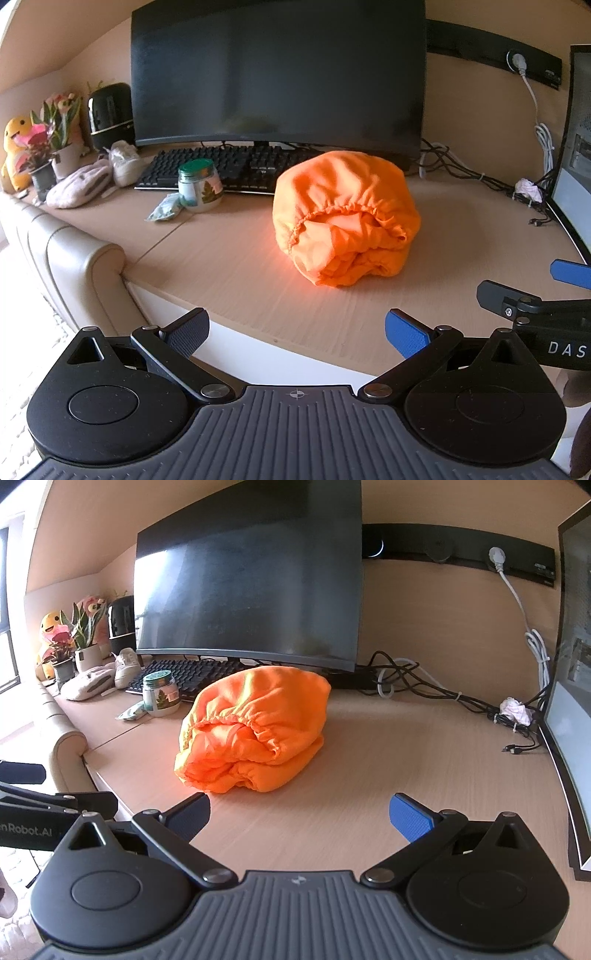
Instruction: Fold clothes
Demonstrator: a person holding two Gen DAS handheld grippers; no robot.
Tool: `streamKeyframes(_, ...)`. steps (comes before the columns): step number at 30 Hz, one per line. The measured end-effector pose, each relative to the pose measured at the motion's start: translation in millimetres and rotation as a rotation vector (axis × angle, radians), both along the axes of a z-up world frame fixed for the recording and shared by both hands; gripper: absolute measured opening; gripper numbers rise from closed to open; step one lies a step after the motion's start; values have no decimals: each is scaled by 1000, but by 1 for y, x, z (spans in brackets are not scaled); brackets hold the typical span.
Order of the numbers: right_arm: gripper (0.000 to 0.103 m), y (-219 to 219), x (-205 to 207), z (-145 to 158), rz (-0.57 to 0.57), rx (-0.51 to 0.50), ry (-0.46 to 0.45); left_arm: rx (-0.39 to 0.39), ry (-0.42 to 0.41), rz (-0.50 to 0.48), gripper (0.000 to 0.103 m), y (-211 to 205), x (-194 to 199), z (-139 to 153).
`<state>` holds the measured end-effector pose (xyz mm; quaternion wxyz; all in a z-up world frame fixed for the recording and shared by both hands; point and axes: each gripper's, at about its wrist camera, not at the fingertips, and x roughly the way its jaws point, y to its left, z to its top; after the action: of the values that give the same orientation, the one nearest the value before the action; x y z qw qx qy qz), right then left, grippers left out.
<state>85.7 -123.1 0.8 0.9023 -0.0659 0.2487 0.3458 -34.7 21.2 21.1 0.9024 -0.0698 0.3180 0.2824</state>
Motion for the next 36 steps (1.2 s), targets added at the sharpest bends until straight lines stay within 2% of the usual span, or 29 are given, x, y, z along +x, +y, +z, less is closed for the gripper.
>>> streamKeyframes(36, 103, 5, -3, -3, 6, -18, 5, -54, 1, -6, 103, 14, -4, -9)
